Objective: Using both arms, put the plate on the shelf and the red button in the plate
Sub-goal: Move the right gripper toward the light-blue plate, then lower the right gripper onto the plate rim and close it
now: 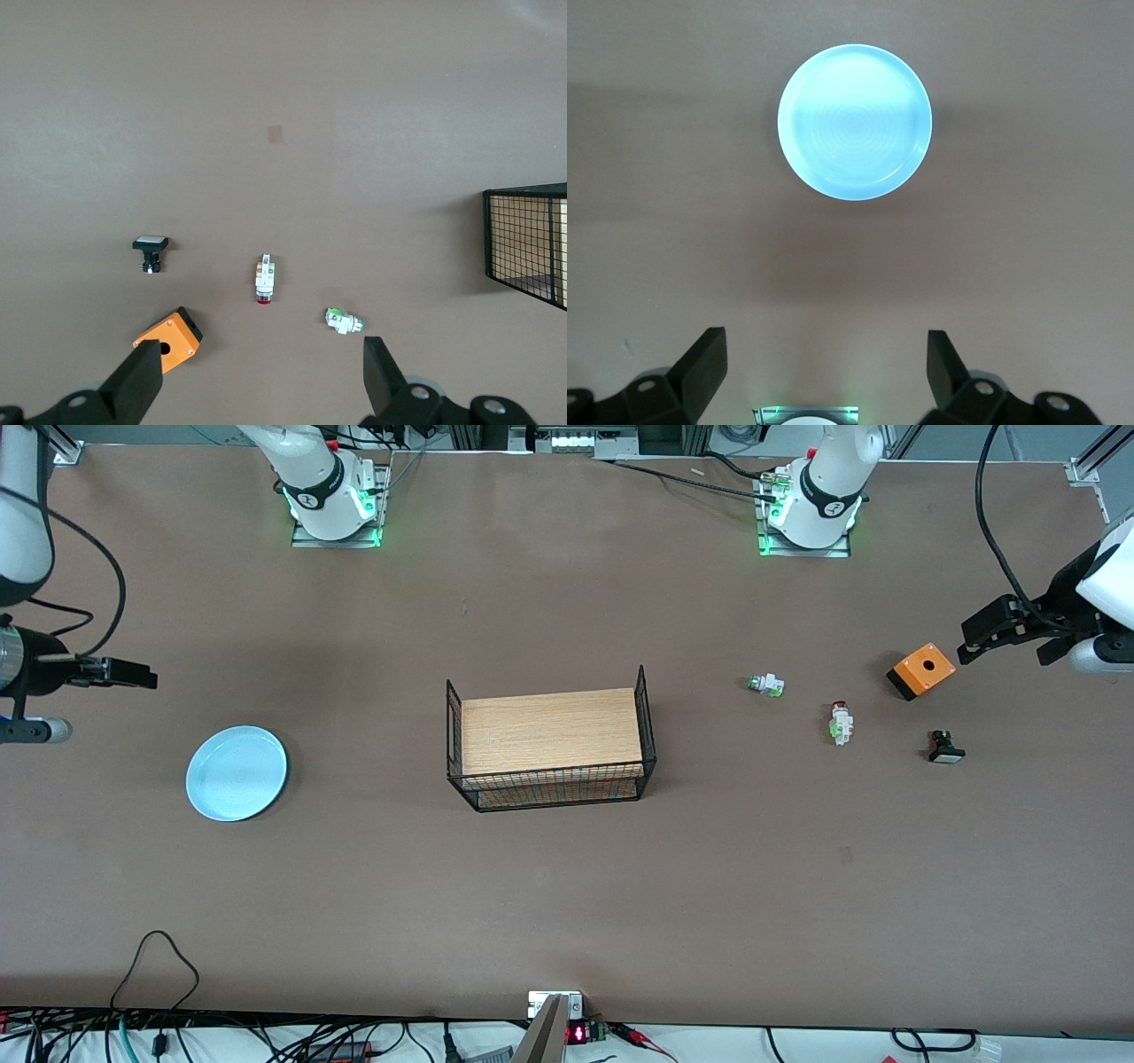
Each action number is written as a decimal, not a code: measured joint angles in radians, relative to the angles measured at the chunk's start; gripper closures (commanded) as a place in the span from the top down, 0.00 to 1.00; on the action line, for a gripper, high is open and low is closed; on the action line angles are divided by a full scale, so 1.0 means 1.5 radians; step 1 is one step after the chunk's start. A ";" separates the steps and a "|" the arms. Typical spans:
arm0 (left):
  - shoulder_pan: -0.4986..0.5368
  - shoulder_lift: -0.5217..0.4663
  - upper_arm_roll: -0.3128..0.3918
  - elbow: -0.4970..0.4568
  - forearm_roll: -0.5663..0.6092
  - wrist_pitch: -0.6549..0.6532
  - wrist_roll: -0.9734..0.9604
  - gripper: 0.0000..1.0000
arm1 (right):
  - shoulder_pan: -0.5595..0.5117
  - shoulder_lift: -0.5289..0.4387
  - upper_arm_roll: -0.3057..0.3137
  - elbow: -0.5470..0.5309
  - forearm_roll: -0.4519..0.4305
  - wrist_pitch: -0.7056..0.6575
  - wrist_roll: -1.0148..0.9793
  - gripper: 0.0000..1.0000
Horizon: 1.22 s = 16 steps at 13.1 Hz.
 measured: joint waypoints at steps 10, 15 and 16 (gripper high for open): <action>0.000 0.001 0.001 0.000 0.000 0.000 0.000 1.00 | -0.032 0.211 0.006 0.015 0.001 0.179 -0.014 1.00; 0.001 0.001 0.001 0.000 0.000 0.000 0.000 1.00 | -0.033 0.268 0.007 0.017 0.001 0.249 -0.048 1.00; 0.001 0.001 0.001 0.000 0.000 0.000 0.000 1.00 | -0.035 0.277 0.006 0.018 0.001 0.263 -0.064 1.00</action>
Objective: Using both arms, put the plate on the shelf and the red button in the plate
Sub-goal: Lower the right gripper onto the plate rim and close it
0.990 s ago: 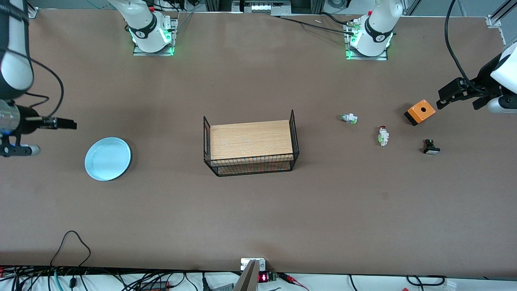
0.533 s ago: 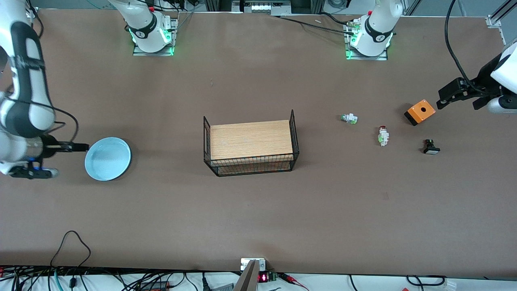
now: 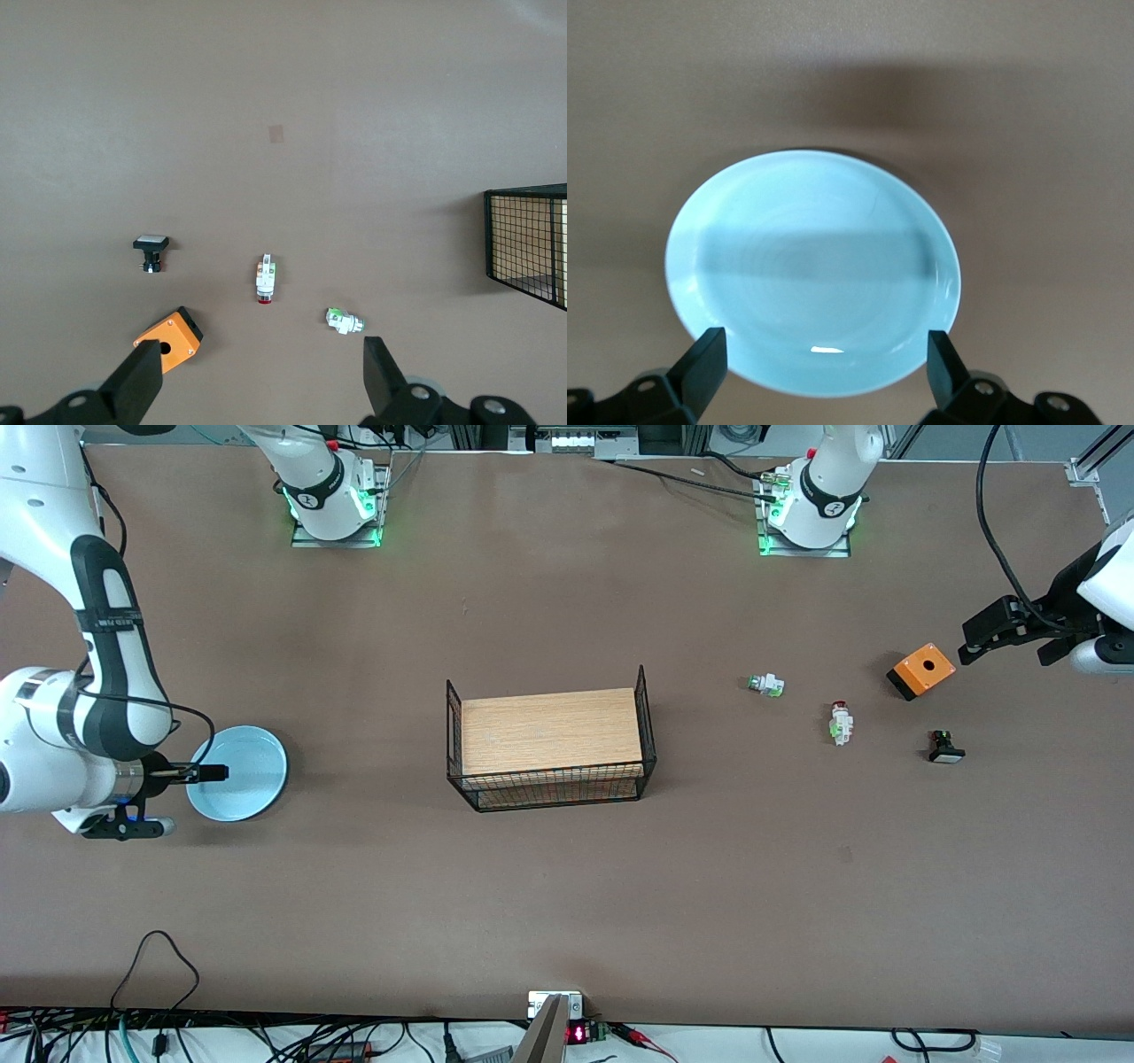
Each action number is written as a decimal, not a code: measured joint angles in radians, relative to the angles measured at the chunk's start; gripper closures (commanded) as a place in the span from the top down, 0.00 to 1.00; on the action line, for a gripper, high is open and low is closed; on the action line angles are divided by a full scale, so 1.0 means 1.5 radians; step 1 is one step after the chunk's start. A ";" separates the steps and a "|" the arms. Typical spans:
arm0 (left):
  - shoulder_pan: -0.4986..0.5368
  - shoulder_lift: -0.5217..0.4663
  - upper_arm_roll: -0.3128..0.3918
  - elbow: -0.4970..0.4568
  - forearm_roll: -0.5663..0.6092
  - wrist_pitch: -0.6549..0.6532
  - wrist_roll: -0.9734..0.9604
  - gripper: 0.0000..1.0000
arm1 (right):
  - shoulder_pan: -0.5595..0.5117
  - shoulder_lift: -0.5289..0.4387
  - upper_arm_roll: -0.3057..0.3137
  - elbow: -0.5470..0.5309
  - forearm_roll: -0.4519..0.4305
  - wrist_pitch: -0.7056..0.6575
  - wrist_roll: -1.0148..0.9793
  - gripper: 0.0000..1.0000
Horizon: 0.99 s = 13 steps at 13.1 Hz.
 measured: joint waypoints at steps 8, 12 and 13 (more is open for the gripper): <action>0.000 0.000 0.000 0.000 0.000 0.000 0.000 1.00 | -0.032 0.045 -0.004 0.002 0.000 0.082 -0.098 0.90; 0.000 0.000 0.000 0.000 0.000 0.000 0.000 1.00 | -0.032 0.071 -0.004 0.002 0.000 0.100 -0.110 0.65; 0.000 0.000 0.000 0.000 0.000 0.000 0.000 1.00 | -0.032 0.075 -0.004 0.002 0.000 0.104 -0.112 0.55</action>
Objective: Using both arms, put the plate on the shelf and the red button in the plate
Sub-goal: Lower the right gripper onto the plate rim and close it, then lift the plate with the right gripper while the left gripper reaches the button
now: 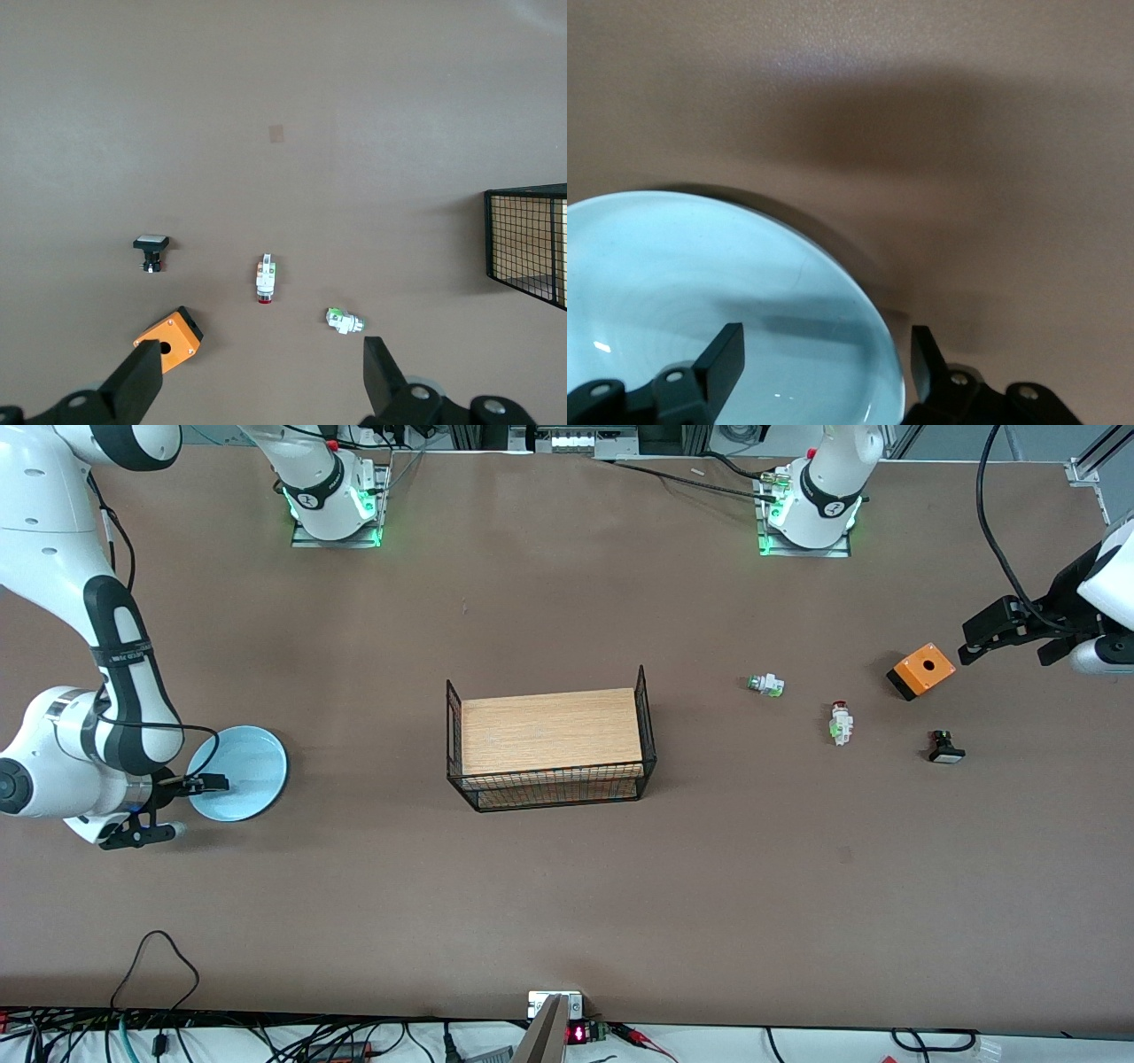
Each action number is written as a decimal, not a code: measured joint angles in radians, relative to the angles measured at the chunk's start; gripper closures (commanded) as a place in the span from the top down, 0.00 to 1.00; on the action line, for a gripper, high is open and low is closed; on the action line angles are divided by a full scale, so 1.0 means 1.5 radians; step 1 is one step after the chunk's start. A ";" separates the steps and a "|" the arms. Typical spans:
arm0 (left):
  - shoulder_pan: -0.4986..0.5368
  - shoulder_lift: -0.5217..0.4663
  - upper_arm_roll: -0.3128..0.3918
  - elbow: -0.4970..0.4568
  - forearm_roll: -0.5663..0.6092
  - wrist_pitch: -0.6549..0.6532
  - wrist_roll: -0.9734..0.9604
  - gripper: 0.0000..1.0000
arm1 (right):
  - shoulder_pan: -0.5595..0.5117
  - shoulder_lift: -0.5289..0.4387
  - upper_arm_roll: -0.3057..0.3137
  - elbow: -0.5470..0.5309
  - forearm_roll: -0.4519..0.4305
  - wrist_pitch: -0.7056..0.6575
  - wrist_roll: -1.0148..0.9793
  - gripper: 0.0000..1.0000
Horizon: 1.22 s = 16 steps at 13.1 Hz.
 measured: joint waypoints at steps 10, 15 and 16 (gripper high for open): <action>0.000 0.005 0.000 0.000 0.000 0.000 0.000 1.00 | -0.020 0.000 -0.004 0.010 0.039 -0.014 -0.001 0.01; -0.003 0.013 -0.004 0.000 0.000 -0.001 0.000 1.00 | -0.031 -0.001 -0.003 0.013 0.077 -0.052 -0.004 0.00; -0.003 0.015 -0.005 0.000 0.000 -0.002 -0.001 1.00 | -0.031 -0.002 -0.003 0.014 0.077 -0.057 -0.004 0.00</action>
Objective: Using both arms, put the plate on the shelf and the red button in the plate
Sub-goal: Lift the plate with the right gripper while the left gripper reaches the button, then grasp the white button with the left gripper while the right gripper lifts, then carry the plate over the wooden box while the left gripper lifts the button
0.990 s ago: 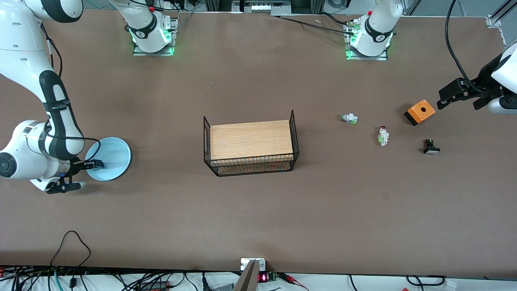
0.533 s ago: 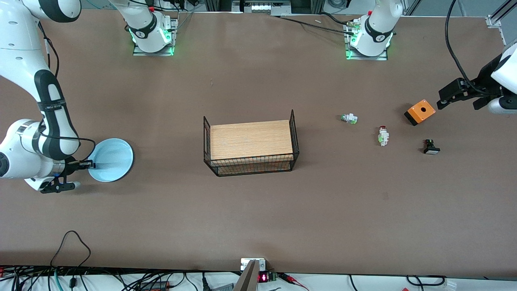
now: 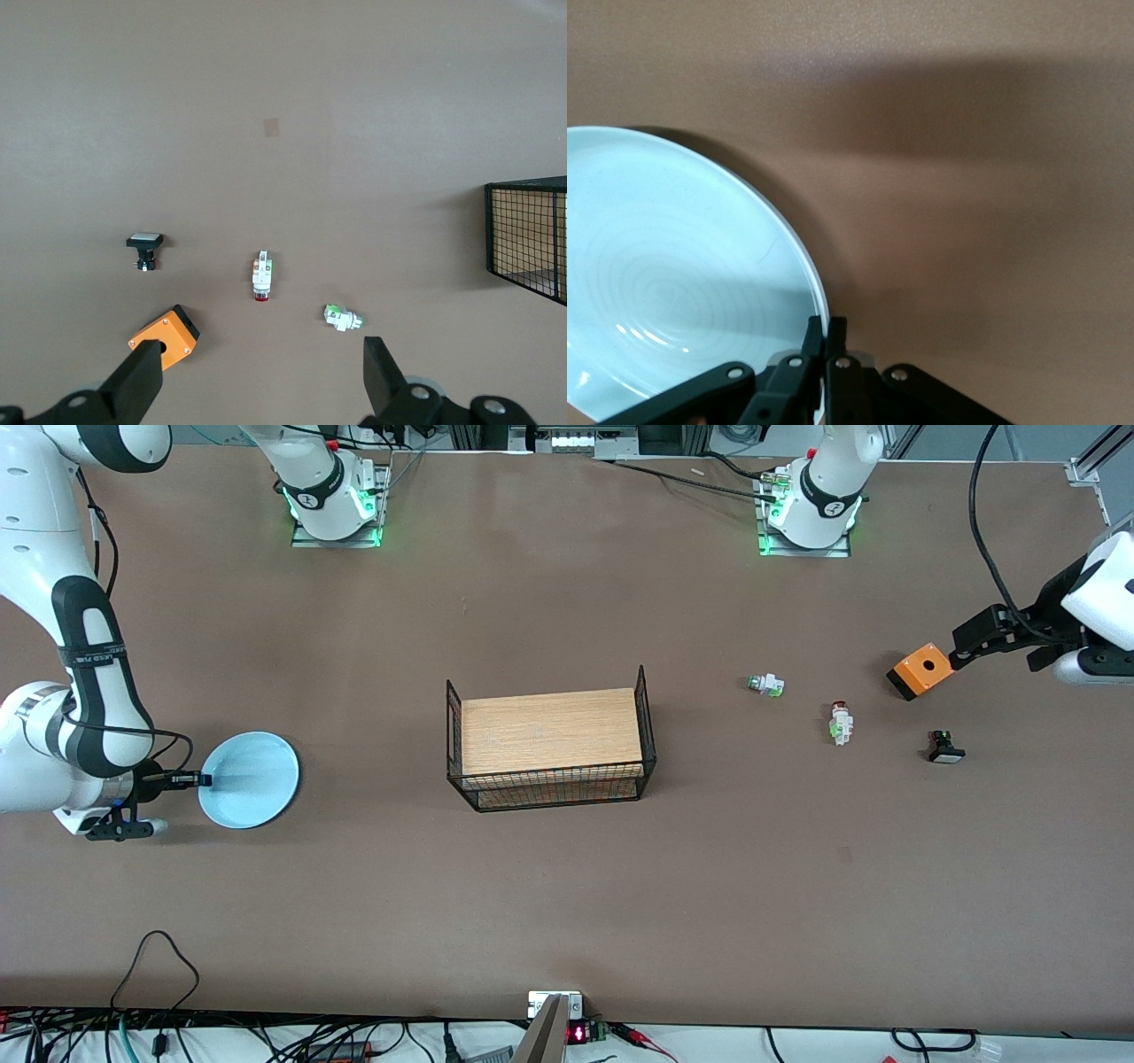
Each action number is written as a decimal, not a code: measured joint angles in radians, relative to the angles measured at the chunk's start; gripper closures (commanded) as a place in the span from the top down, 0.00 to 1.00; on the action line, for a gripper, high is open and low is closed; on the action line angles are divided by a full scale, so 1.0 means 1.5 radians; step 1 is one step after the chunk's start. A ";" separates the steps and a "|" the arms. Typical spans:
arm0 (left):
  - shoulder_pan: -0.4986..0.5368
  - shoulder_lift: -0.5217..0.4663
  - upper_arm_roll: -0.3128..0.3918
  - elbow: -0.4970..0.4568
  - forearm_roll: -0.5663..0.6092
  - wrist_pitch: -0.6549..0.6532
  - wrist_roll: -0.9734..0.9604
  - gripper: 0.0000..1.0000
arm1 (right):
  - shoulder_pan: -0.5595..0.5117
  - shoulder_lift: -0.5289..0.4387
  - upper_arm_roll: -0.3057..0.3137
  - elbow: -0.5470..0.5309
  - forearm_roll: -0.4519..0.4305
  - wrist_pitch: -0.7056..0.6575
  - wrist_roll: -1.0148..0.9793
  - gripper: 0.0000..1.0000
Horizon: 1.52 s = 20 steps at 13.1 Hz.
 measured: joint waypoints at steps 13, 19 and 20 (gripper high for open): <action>0.000 0.065 -0.003 -0.002 0.005 -0.041 -0.009 1.00 | 0.021 -0.024 0.010 0.236 0.041 -0.442 0.073 0.00; -0.022 0.165 -0.004 -0.006 0.042 -0.036 -0.012 1.00 | 0.078 -0.104 0.021 0.273 0.114 -0.580 0.333 0.00; -0.021 0.173 -0.003 -0.010 0.042 -0.022 -0.012 1.00 | 0.107 -0.121 0.023 0.273 0.116 -0.585 0.389 0.00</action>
